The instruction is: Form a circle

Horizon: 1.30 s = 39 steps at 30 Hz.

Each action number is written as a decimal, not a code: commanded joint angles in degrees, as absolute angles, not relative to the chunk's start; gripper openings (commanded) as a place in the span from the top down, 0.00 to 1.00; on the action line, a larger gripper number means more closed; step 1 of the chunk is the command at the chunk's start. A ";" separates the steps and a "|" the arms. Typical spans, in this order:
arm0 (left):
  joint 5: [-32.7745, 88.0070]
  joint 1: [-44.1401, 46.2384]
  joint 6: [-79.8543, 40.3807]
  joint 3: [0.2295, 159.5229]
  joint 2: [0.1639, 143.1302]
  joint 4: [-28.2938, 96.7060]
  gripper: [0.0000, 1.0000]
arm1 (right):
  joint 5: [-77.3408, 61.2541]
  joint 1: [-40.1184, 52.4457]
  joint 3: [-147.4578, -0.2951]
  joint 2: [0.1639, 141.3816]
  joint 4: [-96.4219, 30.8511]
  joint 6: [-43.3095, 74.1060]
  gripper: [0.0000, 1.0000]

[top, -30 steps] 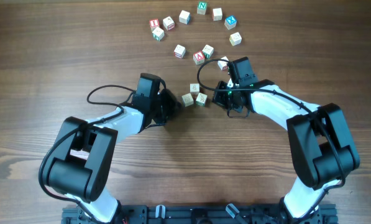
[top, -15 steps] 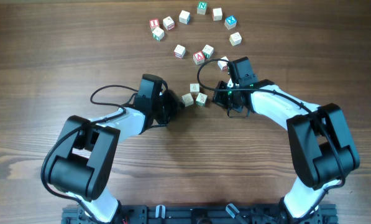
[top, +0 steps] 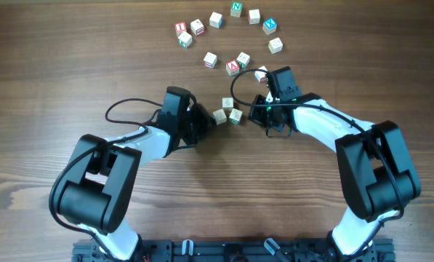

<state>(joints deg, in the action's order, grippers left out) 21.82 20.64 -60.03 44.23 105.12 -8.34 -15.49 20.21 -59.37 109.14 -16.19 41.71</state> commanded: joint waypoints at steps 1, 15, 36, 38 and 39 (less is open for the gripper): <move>19.59 20.95 -58.65 43.27 106.63 -8.62 0.96 | -15.62 20.82 -58.48 112.20 -16.93 40.51 0.96; 16.84 20.95 -57.21 43.27 107.26 -8.45 0.96 | -22.61 21.76 -58.48 112.20 -15.20 34.79 0.96; 19.94 21.06 -57.65 43.27 108.57 -6.96 0.96 | -23.68 22.61 -58.48 112.18 -18.02 35.16 0.95; 20.62 21.28 -57.65 43.27 108.57 -6.02 0.96 | -23.70 22.72 -58.48 112.18 -17.74 35.11 0.96; 20.60 21.39 -57.65 43.24 108.57 -5.93 0.96 | -23.75 22.72 -58.48 112.20 -17.61 35.07 0.96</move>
